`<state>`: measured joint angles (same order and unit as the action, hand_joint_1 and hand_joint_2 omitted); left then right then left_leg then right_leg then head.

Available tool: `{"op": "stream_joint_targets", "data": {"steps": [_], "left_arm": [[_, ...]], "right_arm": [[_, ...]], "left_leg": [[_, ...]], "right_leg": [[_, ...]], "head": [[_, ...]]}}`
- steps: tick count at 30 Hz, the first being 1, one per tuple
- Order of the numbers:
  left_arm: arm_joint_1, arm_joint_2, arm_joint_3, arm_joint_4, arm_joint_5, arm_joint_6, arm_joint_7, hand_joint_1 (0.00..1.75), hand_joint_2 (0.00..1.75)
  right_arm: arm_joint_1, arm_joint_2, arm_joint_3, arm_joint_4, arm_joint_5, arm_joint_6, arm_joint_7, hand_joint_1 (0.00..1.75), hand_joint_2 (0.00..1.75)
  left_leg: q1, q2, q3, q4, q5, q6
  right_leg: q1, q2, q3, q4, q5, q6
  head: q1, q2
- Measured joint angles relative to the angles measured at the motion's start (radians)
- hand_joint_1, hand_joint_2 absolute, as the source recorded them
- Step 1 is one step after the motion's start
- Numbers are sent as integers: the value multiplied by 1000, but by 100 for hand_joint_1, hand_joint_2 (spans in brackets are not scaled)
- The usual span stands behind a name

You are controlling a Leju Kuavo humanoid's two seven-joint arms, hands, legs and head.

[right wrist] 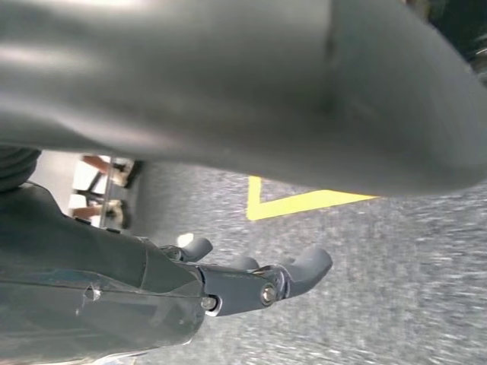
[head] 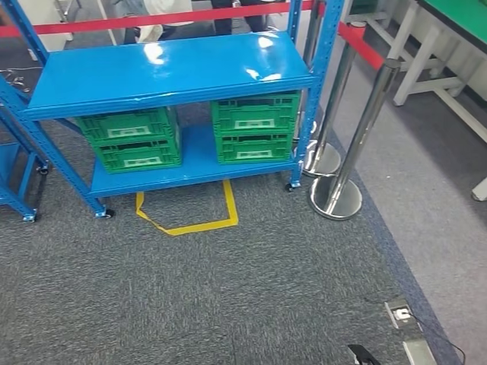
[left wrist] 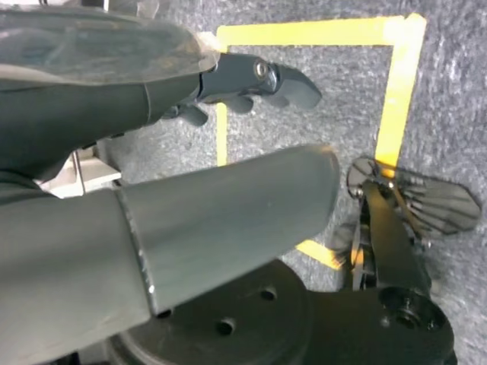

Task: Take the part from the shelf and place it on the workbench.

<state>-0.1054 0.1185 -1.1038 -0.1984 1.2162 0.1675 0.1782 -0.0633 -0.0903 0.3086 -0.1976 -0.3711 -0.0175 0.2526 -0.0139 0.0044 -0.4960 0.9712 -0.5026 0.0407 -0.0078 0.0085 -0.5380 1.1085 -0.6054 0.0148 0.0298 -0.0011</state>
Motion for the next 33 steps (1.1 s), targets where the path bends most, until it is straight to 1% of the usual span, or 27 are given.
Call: {"op": "stream_joint_targets", "data": {"steps": [1, 3, 4, 6, 7, 8, 9, 11, 12, 13, 14, 15, 16, 18, 19, 21, 22, 23, 24, 26, 27, 28, 29, 30, 31, 32, 33], "left_arm": [[1, -2, 0, 0, 1, 0, 1, 0, 0], [-1, -4, 0, 0, 3, 0, 1, 0, 0], [-3, -5, 0, 0, 3, 0, 2, 0, 0], [-4, -3, 0, 0, 3, 1, 3, 0, 0], [-5, -3, 0, 0, 3, 1, 3, 0, 0], [-6, -2, 0, 0, 3, 1, 3, 0, 0], [-7, -2, 0, 0, 3, 1, 3, 0, 0], [-7, -2, 0, 0, 3, 1, 3, 0, 0], [-6, -2, 0, 0, 4, 1, 3, 0, 0], [-3, -2, 0, 0, 4, 1, 3, 0, 0], [-2, -1, 0, 0, 4, 1, 3, 0, 0], [0, -1, 0, 0, 5, 2, 3, 0, 0], [1, 0, 0, 0, 5, 1, 3, 0, 0], [1, 1, 0, 0, 5, 1, 3, 0, 0], [1, 1, 0, 0, 6, 1, 3, 0, 0], [0, 2, 0, 0, 6, 1, 3, 0, 0], [0, 2, 0, 0, 6, 1, 3, 0, 0], [1, 2, 0, 0, 6, 1, 3, 0, 0], [1, 2, 0, 0, 5, 1, 2, 0, 0], [0, 2, 0, 0, 3, 0, 0, 0, 0], [0, 2, 0, 0, 2, -1, -1, 0, 0], [0, 2, 0, 0, 2, -2, -2, 0, 0], [1, 2, 0, 0, 2, -4, -3, 0, 0], [2, 2, 0, 0, 1, -5, -4, 0, 0], [3, 1, -1, 0, 1, -6, -5, 0, 0], [3, 1, -1, 0, 0, -7, -5, 0, 0], [2, 0, -1, 0, -2, -8, -7, 0, 0]], "right_arm": [[3, -1, 0, 1, 0, 0, -1, 0, 0], [5, -1, 0, 3, 1, 1, -5, 0, 0], [5, -2, 1, 4, 1, 2, -6, 0, 0], [3, -2, 1, 5, 2, 2, -7, 0, 0], [2, -2, 1, 5, 2, 2, -7, 0, 0], [0, -1, 1, 5, 2, 2, -7, 0, 0], [-1, -1, 1, 5, 2, 1, -7, 0, 0], [-2, -1, 1, 5, 2, 1, -8, 0, 0], [-1, -1, 1, 5, 2, 1, -9, 0, 0], [-1, -1, 1, 5, 2, 2, -10, 0, 0], [-1, 0, 1, 5, 2, 2, -10, 0, 0], [-1, 0, 1, 5, 2, 2, -10, 0, 0], [-1, 0, 1, 6, 2, 3, -10, 0, 0], [-3, 0, 1, 7, 2, 3, -10, 0, 0], [-4, 0, 1, 7, 2, 3, -11, 0, 0], [-6, 0, 1, 7, 2, 3, -11, 0, 0], [-6, 0, 1, 7, 2, 3, -11, 0, 0], [-7, 1, 1, 7, 2, 3, -11, 0, 0], [-7, 1, 1, 7, 2, 3, -12, 0, 0], [-7, 1, 1, 7, 1, 3, -13, 0, 0], [-6, 1, 1, 7, 1, 3, -14, 0, 0], [-5, 1, 1, 7, 0, 3, -14, 0, 0], [-4, 1, 1, 7, -1, 3, -15, 0, 0], [-1, 1, 1, 7, -1, 3, -15, 0, 0], [3, 0, 1, 9, -2, 2, -15, 0, 0], [7, 0, 1, 10, -4, 1, -15, 0, 0], [10, 1, 1, 12, -6, 1, -15, 0, 0]], "left_leg": [[-2, -1, 9, 0, -7, -2], [-1, -2, 20, -2, -18, -10], [-1, -4, 25, 3, -17, -17], [-3, -4, 30, 25, -16, -27], [-3, -5, 19, 54, -20, -33], [-2, -5, -4, 94, -34, -40], [3, -6, -39, 147, -53, -47], [14, -6, -124, 251, -94, -62], [19, -6, -157, 275, -101, -68], [24, -6, -175, 266, -90, -73], [27, -6, -176, 224, -59, -76], [29, -5, -166, 160, -9, -77], [30, -3, -156, 104, 33, -77], [25, 1, -143, 39, 73, -67], [23, 2, -140, 34, 68, -58], [24, 2, -117, 22, 64, -37], [25, 2, -101, 14, 58, -29], [26, 2, -83, 8, 52, -22], [27, 2, -67, 2, 44, -17], [25, 2, -39, -3, 25, -10], [24, 1, -24, -4, 13, -9], [24, -1, -7, -5, 0, -9], [23, -3, 13, -5, -14, -10], [23, -4, 32, -5, -28, -12], [23, -5, 51, -5, -43, -14], [23, -7, 64, -4, -55, -19], [22, -9, 72, -5, -65, -25]], "right_leg": [[7, -1, 5, -46, 39, -10], [19, -2, 13, -96, 79, -27], [21, -2, 13, -101, 75, -31], [14, -1, 37, -122, 88, -41], [9, -1, 50, -131, 88, -44], [4, -1, 63, -138, 88, -46], [2, -1, 71, -143, 86, -47], [-2, 0, 80, -146, 77, -47], [-5, 2, 87, -146, 70, -45], [-9, 5, 96, -146, 60, -42], [-13, 7, 108, -146, 50, -38], [-17, 8, 117, -147, 38, -33], [-19, 9, 130, -148, 27, -27], [-21, 7, 142, -156, 9, -12], [-20, 6, 155, -157, 7, -3], [-19, 4, 169, -153, 10, 10], [-19, 3, 169, -129, 13, 14], [-20, 2, 149, -86, 8, 16], [-20, 1, 113, -25, -5, 17], [-18, 1, 22, 101, -61, 18], [-18, 0, -16, 134, -92, 19], [-18, 0, -41, 138, -112, 18], [-18, 0, -55, 113, -105, 16], [-18, 0, -60, 66, -66, 14], [-17, -1, -64, 15, 3, 11], [-14, -3, -66, -26, 62, 7], [-10, -4, -63, -51, 108, 3]], "head": [[-1, 0], [0, 0], [-1, 0], [5, 0], [2, 0], [-2, 0], [-6, 0], [-16, 0], [-19, 0], [-23, 0], [-27, 0], [-32, 0], [-37, 0], [-47, 0], [-47, 0], [-41, 0], [-36, 0], [-31, 0], [-24, 0], [-12, 0], [-7, 0], [-3, 0], [2, 0], [7, 0], [12, 0], [14, 0], [15, 0]]}}
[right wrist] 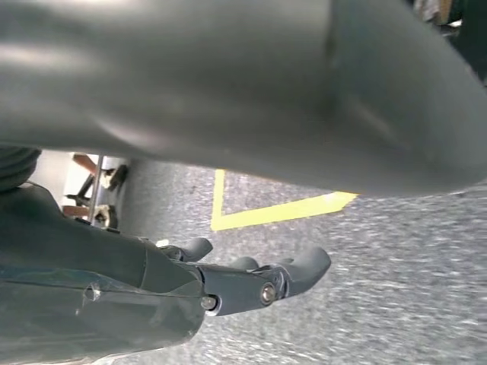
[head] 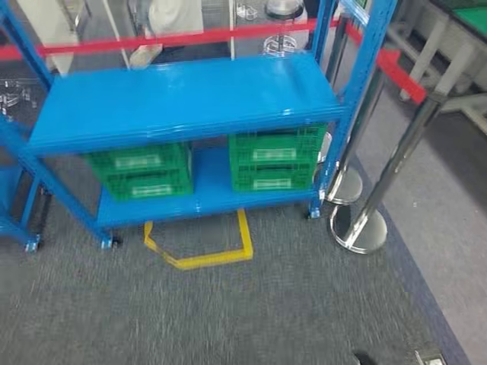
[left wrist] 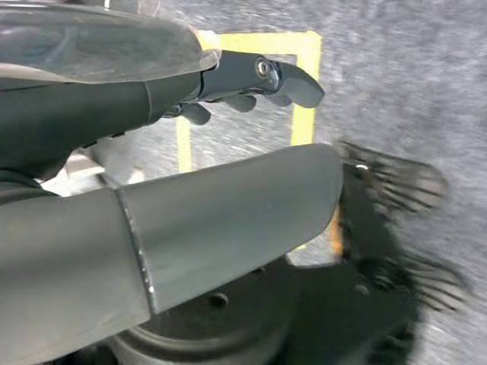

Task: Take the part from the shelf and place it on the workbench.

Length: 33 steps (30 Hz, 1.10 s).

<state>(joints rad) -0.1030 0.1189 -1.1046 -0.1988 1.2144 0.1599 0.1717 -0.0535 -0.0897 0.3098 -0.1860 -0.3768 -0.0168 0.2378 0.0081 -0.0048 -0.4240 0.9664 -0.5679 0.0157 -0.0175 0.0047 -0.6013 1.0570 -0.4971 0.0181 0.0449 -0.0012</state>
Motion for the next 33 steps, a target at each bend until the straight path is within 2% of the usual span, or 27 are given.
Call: {"op": "stream_joint_targets", "data": {"steps": [1, 3, 4, 6, 8, 9, 10, 11, 12, 13, 14, 15, 16, 17, 19, 21, 23, 27, 29, 30, 31, 33], "left_arm": [[-2, 0, 0, 0, -2, -1, -1, 0, 0], [-8, 1, 0, 0, -5, -1, -2, 0, 0], [-11, 1, 0, 0, -7, -1, -2, 0, 0], [-14, 1, -1, 0, -12, -3, -3, 0, 0], [-13, 0, -1, 0, -17, -4, -3, 0, 0], [-12, 0, -1, 0, -19, -5, -2, 0, 0], [-11, 0, -2, 0, -22, -5, -2, 0, 0], [-10, 1, -2, 0, -24, -5, -2, 0, 0], [-9, 2, -2, 0, -25, -5, -2, 0, 0], [-8, 4, -2, 0, -27, -5, -2, 0, 0], [-8, 6, -2, 0, -27, -5, -2, 0, 0], [-8, 7, -3, 0, -28, -5, -2, 0, 0], [-8, 7, -3, 0, -28, -5, -3, 0, 0], [-8, 7, -4, 0, -28, -5, -3, 0, 0], [-7, 7, -6, 0, -28, -4, -4, 0, 0], [-8, 7, -7, 0, -27, -3, -5, 0, 0], [-9, 7, -8, 0, -26, -2, -5, 0, 0], [-9, 7, -8, 0, -25, -1, -5, 0, 0], [-9, 7, -8, 0, -25, -1, -5, 0, 0], [-9, 7, -8, 0, -24, 2, -4, 0, 0], [-9, 6, -9, 0, -23, 7, -4, 0, 0], [-9, 5, -10, 0, -21, 19, -2, 0, 0]], "right_arm": [[0, 0, 0, 1, -3, -1, 0, 0, 0], [-8, 0, 0, 0, -8, -2, -1, 0, 0], [-10, 0, 0, -1, -10, -3, -1, 0, 0], [-12, 0, 0, -1, -14, -5, -1, 0, 0], [-12, 0, 0, -1, -19, -6, -1, 0, 0], [-13, 0, 0, -1, -22, -7, -1, 0, 0], [-12, 0, 0, -1, -24, -7, -1, 0, 0], [-12, 0, 0, -1, -25, -7, -1, 0, 0], [-12, 1, 0, -1, -27, -7, -2, 0, 0], [-12, 1, 0, -1, -28, -7, -2, 0, 0], [-12, 2, 0, -1, -29, -7, -2, 0, 0], [-13, 3, 0, -1, -29, -7, -2, 0, 0], [-14, 4, 0, -1, -30, -7, -2, 0, 0], [-15, 4, 0, -2, -31, -7, -2, 0, 0], [-17, 4, 0, -2, -32, -7, -3, 0, 0], [-17, 4, 0, -2, -32, -7, -4, 0, 0], [-17, 4, 0, -2, -32, -7, -5, 0, 0], [-17, 4, 0, -2, -32, -7, -5, 0, 0], [-17, 4, 0, -2, -32, -7, -5, 0, 0], [-16, 4, 0, -2, -32, -7, -5, 0, 0], [-15, 4, 0, -2, -31, -8, -7, 0, 0], [-14, 4, 0, 0, -27, -11, -12, 0, 0]], "left_leg": [[-1, -1, 6, 0, -6, -7], [0, -1, 6, 8, -3, -21], [1, -1, -4, 33, 6, -26], [2, -1, -66, 130, 9, -33], [3, -1, -156, 241, -31, -40], [3, -1, -195, 273, -54, -42], [3, -1, -222, 278, -63, -44], [3, -1, -233, 252, -46, -42], [3, -1, -230, 198, -2, -39], [2, -1, -219, 129, 61, -34], [-1, 0, -210, 78, 99, -29], [-4, 0, -203, 43, 119, -24], [-7, -1, -200, 29, 129, -20], [-9, -1, -198, 32, 121, -17], [-4, 0, -185, 21, 140, -9], [1, 3, -172, 12, 138, 0], [2, 4, -166, 9, 135, 6], [2, 4, -165, 9, 134, 8], [1, 5, -162, 9, 131, 10], [1, 5, -153, 9, 123, 11], [-1, 3, -139, 10, 112, 7], [-5, -1, -117, 13, 92, -4]], "right_leg": [[4, -1, 2, -9, 22, -4], [5, 2, 21, -20, 17, -15], [3, 3, 31, -31, 15, -19], [-2, 3, 59, -55, 14, -25], [-2, 2, 83, -72, 8, -30], [-2, 4, 94, -77, 3, -32], [-2, 5, 106, -80, -5, -33], [-2, 7, 117, -81, -13, -33], [-2, 9, 130, -81, -23, -32], [-2, 10, 137, -82, -32, -30], [-1, 12, 145, -82, -40, -27], [0, 13, 148, -82, -48, -23], [1, 14, 149, -83, -56, -18], [2, 15, 154, -85, -63, -12], [3, 13, 160, -84, -79, -2], [3, 9, 145, -32, -114, 6], [3, 5, 116, 29, -148, 8], [3, 5, 104, 51, -159, 9], [2, 5, 75, 105, -180, 10], [1, 5, 51, 131, -170, 12], [0, 4, 45, 102, -131, 12], [-1, 4, 60, 0, -36, 8]], "head": [[-1, 0], [-3, 0], [-6, 0], [-15, 0], [-25, 0], [-29, 0], [-34, 0], [-39, 0], [-45, 0], [-50, 0], [-55, 0], [-59, 0], [-61, 0], [-61, 0], [-56, 0], [-46, 0], [-36, 0], [-34, 0], [-30, 0], [-24, 0], [-16, 0], [-3, 0]]}}
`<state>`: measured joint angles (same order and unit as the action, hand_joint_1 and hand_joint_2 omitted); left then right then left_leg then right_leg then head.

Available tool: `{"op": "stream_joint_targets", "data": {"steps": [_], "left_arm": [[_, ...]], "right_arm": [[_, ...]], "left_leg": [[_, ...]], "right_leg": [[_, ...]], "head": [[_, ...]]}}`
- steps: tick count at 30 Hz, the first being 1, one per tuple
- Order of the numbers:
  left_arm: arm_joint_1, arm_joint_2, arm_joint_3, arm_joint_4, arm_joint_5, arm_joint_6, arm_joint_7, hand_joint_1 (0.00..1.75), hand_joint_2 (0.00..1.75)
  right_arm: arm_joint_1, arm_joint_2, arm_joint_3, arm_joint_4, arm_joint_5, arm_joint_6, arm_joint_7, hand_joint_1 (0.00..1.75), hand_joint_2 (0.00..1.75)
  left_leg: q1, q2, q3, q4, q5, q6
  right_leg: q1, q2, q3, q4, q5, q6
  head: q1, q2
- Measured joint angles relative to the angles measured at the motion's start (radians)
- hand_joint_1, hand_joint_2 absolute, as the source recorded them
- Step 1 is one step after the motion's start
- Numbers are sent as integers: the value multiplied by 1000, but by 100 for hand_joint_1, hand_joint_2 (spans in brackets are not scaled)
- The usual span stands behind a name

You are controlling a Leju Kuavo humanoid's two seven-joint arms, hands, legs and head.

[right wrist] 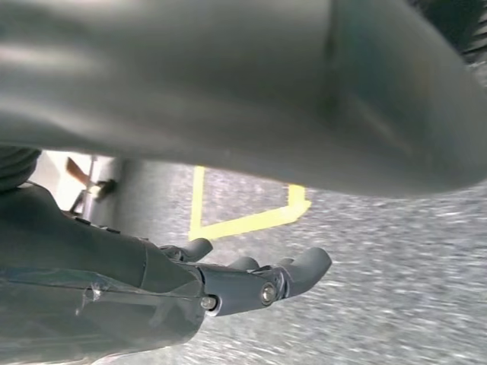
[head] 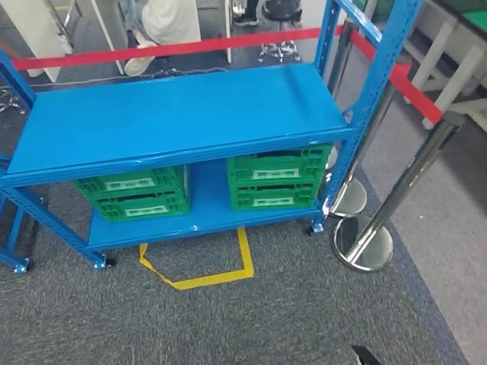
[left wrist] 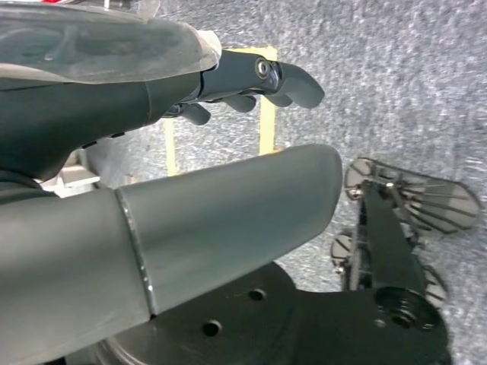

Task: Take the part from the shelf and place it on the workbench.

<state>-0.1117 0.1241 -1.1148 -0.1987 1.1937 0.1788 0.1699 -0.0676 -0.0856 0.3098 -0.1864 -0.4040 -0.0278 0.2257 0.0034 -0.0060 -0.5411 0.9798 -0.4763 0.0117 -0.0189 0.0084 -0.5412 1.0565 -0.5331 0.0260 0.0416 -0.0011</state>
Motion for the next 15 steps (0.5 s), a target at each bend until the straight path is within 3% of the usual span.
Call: {"op": "stream_joint_targets", "data": {"steps": [1, 4, 8, 9, 11, 12, 13, 15], "left_arm": [[0, 0, 0, 0, 0, 3, 1, 0, 0], [0, 1, 0, 0, 0, 4, 1, 0, 0], [-1, 2, 0, 0, 1, 4, 2, 0, 0], [-1, 2, 0, 0, 1, 4, 2, 0, 44], [-1, 2, -1, 0, 1, 4, 1, 0, 131], [-1, 2, -1, 0, 0, 4, 1, 0, 175], [-1, 2, -1, 0, 0, 5, 1, 0, 175], [-1, 2, -1, 0, -2, 5, 1, 0, 175]], "right_arm": [[0, 0, 0, 0, 2, -2, -3, 0, 0], [0, 1, 0, 0, 3, -2, -4, 0, 0], [0, 1, 0, 0, 3, -4, -5, 0, 0], [0, 1, 0, 0, 3, -3, -6, 0, 0], [-1, 1, 0, 0, 3, -3, -6, 0, 87], [-1, 1, 0, 0, 4, -4, -6, 0, 87], [-1, 1, 0, -1, 5, -8, -7, 0, 87], [-2, 1, 0, -1, 8, -18, -8, 0, 0]], "left_leg": [[-3, -1, 3, 1, -2, -2], [-4, -2, 5, -7, 4, 6], [-4, -2, 13, -21, 5, 5], [-4, -2, 15, -23, 5, 4], [-4, -2, 17, -27, 6, 1], [-4, -2, 18, -28, 7, 0], [-4, -2, 18, -29, 7, -2], [-4, -2, 18, -30, 8, -6]], "right_leg": [[0, 1, 18, -55, 29, -3], [0, 3, 21, -62, 32, -6], [1, 3, 23, -62, 28, -13], [1, 3, 24, -62, 28, -15], [2, 3, 25, -62, 27, -17], [2, 3, 25, -62, 27, -18], [2, 3, 25, -62, 27, -18], [2, 2, 25, -62, 27, -19]], "head": [[1, 0], [-11, 0], [-26, 0], [-30, 0], [-38, 0], [-40, 0], [-42, 0], [-43, 0]]}}
